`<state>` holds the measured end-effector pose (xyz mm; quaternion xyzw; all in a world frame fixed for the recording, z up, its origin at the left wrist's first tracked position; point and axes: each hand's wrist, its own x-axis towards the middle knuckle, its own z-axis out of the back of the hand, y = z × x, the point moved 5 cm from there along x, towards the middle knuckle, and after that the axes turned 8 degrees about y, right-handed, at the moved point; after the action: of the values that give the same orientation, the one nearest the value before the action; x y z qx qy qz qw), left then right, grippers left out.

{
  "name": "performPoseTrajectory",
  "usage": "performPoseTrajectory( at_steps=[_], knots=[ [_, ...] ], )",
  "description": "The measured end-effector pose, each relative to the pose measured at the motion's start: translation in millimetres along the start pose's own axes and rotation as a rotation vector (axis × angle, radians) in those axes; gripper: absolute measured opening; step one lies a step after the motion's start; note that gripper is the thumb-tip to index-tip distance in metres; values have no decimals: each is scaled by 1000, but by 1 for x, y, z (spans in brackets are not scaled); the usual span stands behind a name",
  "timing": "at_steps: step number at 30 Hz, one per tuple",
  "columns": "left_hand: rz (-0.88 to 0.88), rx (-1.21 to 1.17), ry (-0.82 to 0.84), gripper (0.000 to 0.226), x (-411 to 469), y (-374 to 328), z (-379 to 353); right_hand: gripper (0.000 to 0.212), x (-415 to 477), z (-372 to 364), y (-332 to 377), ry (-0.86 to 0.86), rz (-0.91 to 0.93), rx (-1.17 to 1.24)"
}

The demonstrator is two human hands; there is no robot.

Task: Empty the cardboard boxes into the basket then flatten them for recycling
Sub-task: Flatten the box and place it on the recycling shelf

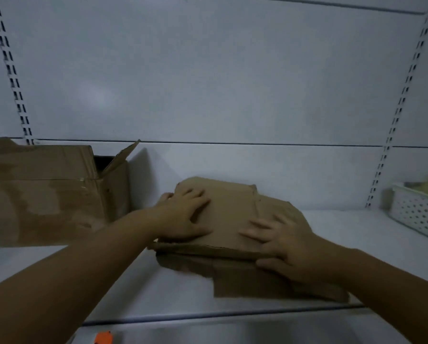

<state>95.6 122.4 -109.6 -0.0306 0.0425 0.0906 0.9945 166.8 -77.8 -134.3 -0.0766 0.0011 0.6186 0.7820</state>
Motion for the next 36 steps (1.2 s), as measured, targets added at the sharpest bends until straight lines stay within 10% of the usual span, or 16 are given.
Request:
performPoseTrajectory(
  at_steps=[5,9,17,22,25,32,36],
  knots=[
    [-26,-221,-110,72,8,-24,-19,67,-32,3,-56,231,-118,507],
    [45,-234,-229,70,-12,-59,-29,81,-45,10,-81,99,-257,822],
    [-122,-83,-412,70,-42,-127,-37,78,0,-4,-88,271,-404,398],
    [-71,-676,-653,53,-32,-45,-2,78,-5,-20,-97,150,-366,387],
    [-8,-1015,-370,75,-18,-30,-13,91,-10,-41,-103,58,-348,309],
    [-61,-923,-559,67,-39,-66,17,91,-29,-33,-118,72,-353,413],
    [-361,-841,-568,53,-68,-126,26,54,-37,-31,-148,156,-482,402]
  ],
)
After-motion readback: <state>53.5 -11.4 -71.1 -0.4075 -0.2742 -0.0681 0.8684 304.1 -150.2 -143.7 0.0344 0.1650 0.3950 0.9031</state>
